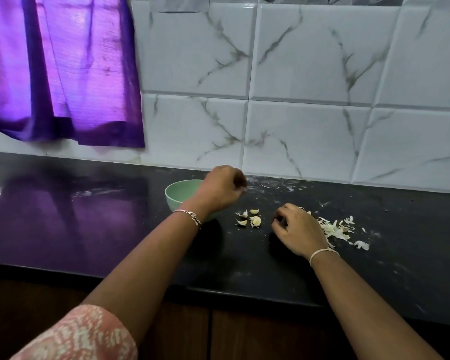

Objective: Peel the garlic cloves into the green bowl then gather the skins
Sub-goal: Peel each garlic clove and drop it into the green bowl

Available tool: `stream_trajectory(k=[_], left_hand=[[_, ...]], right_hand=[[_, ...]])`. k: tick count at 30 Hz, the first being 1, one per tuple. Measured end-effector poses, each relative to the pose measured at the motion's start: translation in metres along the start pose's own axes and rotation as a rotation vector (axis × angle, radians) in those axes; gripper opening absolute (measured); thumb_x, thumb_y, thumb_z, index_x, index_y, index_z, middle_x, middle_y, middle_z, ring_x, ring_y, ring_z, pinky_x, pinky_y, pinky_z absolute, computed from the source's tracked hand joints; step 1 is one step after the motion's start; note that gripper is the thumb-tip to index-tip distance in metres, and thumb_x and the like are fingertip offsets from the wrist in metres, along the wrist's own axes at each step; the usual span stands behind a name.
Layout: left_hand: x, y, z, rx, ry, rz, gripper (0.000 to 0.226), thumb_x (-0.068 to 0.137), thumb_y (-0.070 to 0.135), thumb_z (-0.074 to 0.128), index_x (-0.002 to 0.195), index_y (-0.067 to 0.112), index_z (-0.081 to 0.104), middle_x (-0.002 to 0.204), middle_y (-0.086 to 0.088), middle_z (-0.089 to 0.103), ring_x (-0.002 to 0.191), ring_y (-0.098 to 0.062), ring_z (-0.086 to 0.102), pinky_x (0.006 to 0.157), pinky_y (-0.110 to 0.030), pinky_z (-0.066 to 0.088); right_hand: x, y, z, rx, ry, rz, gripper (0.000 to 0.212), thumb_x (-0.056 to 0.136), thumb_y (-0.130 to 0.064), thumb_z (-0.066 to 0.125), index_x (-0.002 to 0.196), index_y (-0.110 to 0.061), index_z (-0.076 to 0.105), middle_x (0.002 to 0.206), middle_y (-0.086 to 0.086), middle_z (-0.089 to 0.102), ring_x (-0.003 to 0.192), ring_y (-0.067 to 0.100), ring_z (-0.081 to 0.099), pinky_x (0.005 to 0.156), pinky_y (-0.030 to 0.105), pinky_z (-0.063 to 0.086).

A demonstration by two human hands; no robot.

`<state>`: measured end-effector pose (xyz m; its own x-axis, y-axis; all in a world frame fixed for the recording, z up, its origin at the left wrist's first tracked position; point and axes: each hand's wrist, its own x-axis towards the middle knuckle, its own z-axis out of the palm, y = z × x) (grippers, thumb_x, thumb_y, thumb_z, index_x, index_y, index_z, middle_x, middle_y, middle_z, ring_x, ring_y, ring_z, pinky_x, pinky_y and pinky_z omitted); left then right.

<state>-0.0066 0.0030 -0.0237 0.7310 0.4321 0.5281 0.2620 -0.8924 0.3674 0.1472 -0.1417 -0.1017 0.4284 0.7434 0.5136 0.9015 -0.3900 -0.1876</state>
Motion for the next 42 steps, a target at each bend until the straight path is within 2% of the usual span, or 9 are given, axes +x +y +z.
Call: stream_trajectory(k=[7,11,14,17,21,25,33,36,42], left_hand=[[-0.013,0.018,0.051,0.401,-0.352,-0.033,0.028,0.091,0.007,0.055,0.118,0.004,0.061,0.119,-0.019,0.059,0.112,-0.036,0.058,0.092,-0.039,0.046],[-0.021,0.011,0.064,0.41,-0.281,-0.079,0.02,0.092,0.006,0.05,0.108,0.002,0.063,0.114,-0.019,0.06,0.107,-0.036,0.058,0.084,-0.038,0.046],[-0.02,0.0,0.071,0.215,-0.177,-0.092,0.02,0.089,0.007,0.057,0.105,0.008,0.068,0.109,-0.015,0.066,0.103,-0.032,0.061,0.086,-0.036,0.047],[-0.02,-0.008,0.078,-0.231,-0.036,-0.166,0.019,0.086,0.006,0.065,0.103,0.014,0.072,0.099,-0.008,0.073,0.096,-0.02,0.067,0.089,-0.029,0.051],[-0.024,-0.006,0.08,-0.896,-0.028,-0.275,0.014,0.089,-0.002,0.064,0.095,0.011,0.064,0.09,-0.015,0.072,0.082,-0.023,0.067,0.081,-0.033,0.054],[-0.025,-0.001,0.078,-1.249,-0.027,-0.37,0.013,0.091,-0.007,0.057,0.094,0.006,0.06,0.079,-0.007,0.071,0.068,-0.013,0.069,0.07,-0.026,0.057],[-0.028,0.001,0.078,-1.279,-0.035,-0.388,0.012,0.085,-0.006,0.065,0.092,0.003,0.063,0.077,-0.011,0.067,0.061,-0.012,0.066,0.063,-0.021,0.058],[-0.029,0.001,0.077,-1.287,-0.02,-0.43,0.012,0.083,-0.004,0.068,0.09,0.004,0.062,0.069,-0.006,0.069,0.059,-0.013,0.067,0.063,-0.023,0.058],[-0.032,0.003,0.074,-1.301,-0.039,-0.458,0.008,0.085,0.0,0.068,0.085,0.004,0.061,0.076,-0.012,0.066,0.062,-0.016,0.066,0.058,-0.022,0.057]], right_hand=[[-0.001,-0.002,-0.001,0.012,-0.014,-0.008,0.016,0.09,-0.028,0.055,0.096,-0.018,0.064,0.099,-0.003,0.058,0.093,0.019,0.058,0.073,0.033,0.048],[-0.001,-0.001,0.0,0.039,-0.012,-0.009,0.014,0.088,-0.029,0.054,0.094,-0.021,0.065,0.098,-0.006,0.058,0.092,0.018,0.058,0.073,0.033,0.048],[0.0,-0.001,0.001,0.048,0.003,-0.016,0.013,0.089,-0.028,0.055,0.094,-0.021,0.064,0.097,-0.006,0.058,0.091,0.018,0.058,0.07,0.032,0.046],[0.0,-0.001,0.001,0.111,0.033,-0.017,0.011,0.088,-0.025,0.056,0.097,-0.023,0.063,0.096,-0.009,0.056,0.088,0.016,0.058,0.071,0.031,0.047],[0.0,-0.003,0.003,0.287,0.1,-0.032,0.018,0.092,-0.016,0.056,0.107,-0.024,0.064,0.1,-0.008,0.062,0.083,0.008,0.055,0.074,0.028,0.047],[-0.001,-0.007,0.003,0.409,0.126,-0.029,0.014,0.096,-0.025,0.057,0.106,-0.023,0.066,0.099,-0.008,0.067,0.086,0.009,0.061,0.076,0.031,0.051],[0.001,-0.012,0.005,0.511,0.152,0.028,0.013,0.085,-0.023,0.074,0.097,-0.024,0.074,0.085,-0.013,0.071,0.077,0.002,0.066,0.072,0.022,0.054],[0.002,-0.015,0.004,0.674,0.133,0.102,0.013,0.084,-0.017,0.075,0.096,-0.021,0.077,0.084,-0.011,0.073,0.078,-0.003,0.068,0.07,0.011,0.051],[0.001,-0.025,-0.001,1.03,0.07,0.222,0.009,0.082,-0.008,0.075,0.089,-0.013,0.072,0.075,0.002,0.071,0.06,0.005,0.063,0.053,0.016,0.049]])
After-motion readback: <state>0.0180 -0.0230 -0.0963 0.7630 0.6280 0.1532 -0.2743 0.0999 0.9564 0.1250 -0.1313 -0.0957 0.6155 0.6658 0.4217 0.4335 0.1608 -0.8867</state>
